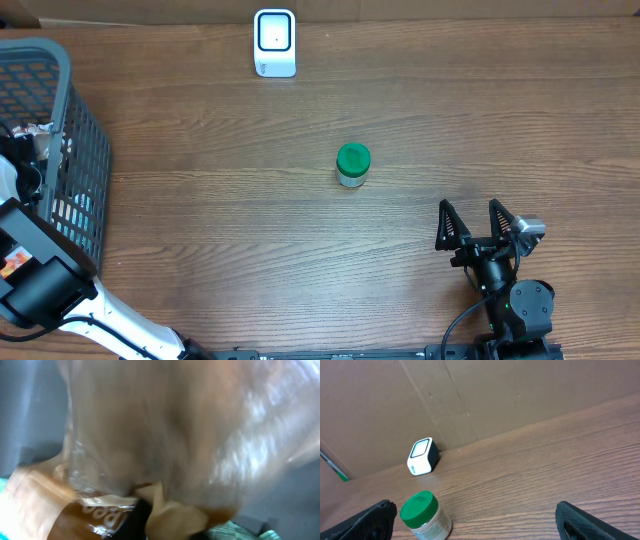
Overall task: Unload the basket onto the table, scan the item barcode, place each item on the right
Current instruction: 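Reach the left gripper into the basket and grasp the bread bag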
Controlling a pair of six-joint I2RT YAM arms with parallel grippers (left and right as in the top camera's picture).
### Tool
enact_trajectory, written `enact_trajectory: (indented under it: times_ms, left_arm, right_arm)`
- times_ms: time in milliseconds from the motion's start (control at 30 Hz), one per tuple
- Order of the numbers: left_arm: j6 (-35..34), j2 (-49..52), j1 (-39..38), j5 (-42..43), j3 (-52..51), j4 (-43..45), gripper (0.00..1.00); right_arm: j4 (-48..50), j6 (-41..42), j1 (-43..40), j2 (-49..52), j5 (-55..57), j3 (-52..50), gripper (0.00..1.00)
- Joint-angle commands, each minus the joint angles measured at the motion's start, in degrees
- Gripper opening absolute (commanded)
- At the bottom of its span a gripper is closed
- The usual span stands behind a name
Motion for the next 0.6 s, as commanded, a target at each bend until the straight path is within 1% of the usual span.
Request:
enact_trajectory:
  times_ms: [0,100,200,267,433,567]
  left_arm:
    - [-0.1,2.6,-0.5,2.1,0.8,-2.3,0.04]
    - [-2.5,2.6,-0.5,2.1,4.2,-6.5,0.04]
    - [-5.7,2.5,-0.5,2.0,10.6,-12.7,0.04]
    - [-9.7,2.1,-0.5,0.7,15.9,-17.0,0.04]
    - [-24.6,-0.9,-0.5,-7.3,31.2,-28.6,0.04]
    - [-29.1,-5.9,-0.9,-6.6,41.7,-33.4,0.04]
  right_arm:
    - [0.4,-0.3,-0.2,-0.5,-0.3,-0.6,1.0]
    - [0.4,-0.3,-0.2,-0.5,-0.3,-0.6,1.0]
    - [0.4,-0.2,-0.2,-0.5,-0.3,-0.6,1.0]
    - [0.4,-0.3,-0.2,-0.5,-0.3,-0.6,1.0]
    - [0.4,-0.2,-0.2,-0.5,-0.3,-0.6,1.0]
    - [0.4,-0.2,-0.2,-0.5,-0.3,-0.6,1.0]
